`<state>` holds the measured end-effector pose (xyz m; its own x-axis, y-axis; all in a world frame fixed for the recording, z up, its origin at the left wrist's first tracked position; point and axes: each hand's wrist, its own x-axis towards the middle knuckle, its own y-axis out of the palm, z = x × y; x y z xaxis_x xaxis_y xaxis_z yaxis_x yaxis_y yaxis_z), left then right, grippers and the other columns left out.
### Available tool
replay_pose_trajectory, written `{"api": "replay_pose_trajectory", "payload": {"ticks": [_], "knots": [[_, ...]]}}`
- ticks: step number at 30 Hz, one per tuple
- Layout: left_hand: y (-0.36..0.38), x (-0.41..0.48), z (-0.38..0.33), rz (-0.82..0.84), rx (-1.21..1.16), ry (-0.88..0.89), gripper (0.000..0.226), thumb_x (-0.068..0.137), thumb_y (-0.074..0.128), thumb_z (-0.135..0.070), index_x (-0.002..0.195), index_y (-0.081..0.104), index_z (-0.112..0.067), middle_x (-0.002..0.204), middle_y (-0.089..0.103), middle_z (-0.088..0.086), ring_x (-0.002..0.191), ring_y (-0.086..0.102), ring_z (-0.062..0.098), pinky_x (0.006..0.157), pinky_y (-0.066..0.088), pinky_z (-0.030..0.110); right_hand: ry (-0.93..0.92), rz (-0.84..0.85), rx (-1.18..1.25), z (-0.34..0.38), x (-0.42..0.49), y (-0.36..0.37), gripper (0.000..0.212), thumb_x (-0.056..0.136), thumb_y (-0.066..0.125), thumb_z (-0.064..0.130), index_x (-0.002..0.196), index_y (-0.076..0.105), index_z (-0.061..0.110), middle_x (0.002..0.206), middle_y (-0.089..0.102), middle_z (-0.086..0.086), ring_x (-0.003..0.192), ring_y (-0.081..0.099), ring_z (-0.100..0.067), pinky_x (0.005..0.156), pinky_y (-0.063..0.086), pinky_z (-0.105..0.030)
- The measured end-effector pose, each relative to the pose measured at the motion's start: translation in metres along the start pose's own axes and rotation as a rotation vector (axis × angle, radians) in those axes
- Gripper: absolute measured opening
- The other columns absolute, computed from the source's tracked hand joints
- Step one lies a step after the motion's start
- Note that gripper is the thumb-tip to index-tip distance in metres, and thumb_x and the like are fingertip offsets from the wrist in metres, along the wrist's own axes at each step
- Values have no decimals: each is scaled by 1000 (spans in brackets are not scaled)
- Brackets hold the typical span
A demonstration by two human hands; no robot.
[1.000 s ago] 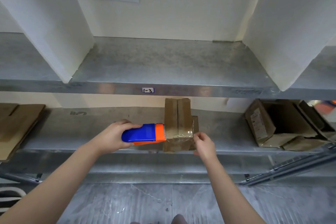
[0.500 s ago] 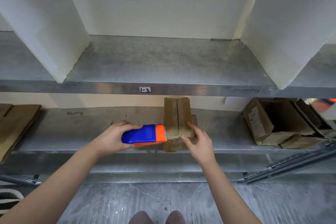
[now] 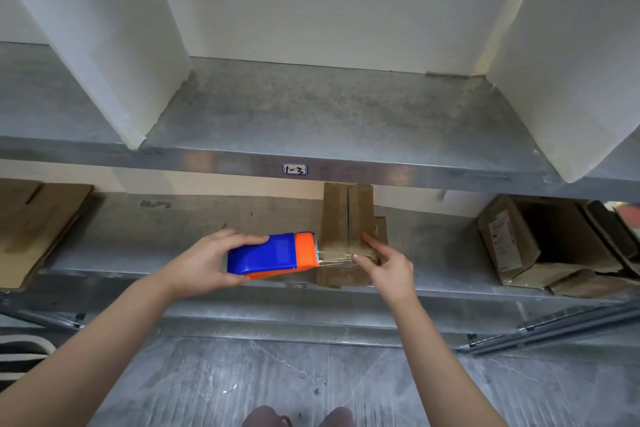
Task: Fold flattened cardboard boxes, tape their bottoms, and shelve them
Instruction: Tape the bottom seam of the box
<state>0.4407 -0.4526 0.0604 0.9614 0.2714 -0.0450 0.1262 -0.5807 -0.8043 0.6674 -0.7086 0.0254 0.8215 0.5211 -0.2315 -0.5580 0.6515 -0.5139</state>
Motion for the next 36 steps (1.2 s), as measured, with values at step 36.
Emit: {"api": "replay_pose_trajectory", "payload": {"ticks": [36], "knots": [[18,46,-15,196,307,-168,69,77,73,-36,141,45,-36,108,57,0,94,49,13,78,37,21,22,16,144,2,-3,6,50,83,76,30,130,59,36,133,61,4,130,51,-16,107,40,-28]]}}
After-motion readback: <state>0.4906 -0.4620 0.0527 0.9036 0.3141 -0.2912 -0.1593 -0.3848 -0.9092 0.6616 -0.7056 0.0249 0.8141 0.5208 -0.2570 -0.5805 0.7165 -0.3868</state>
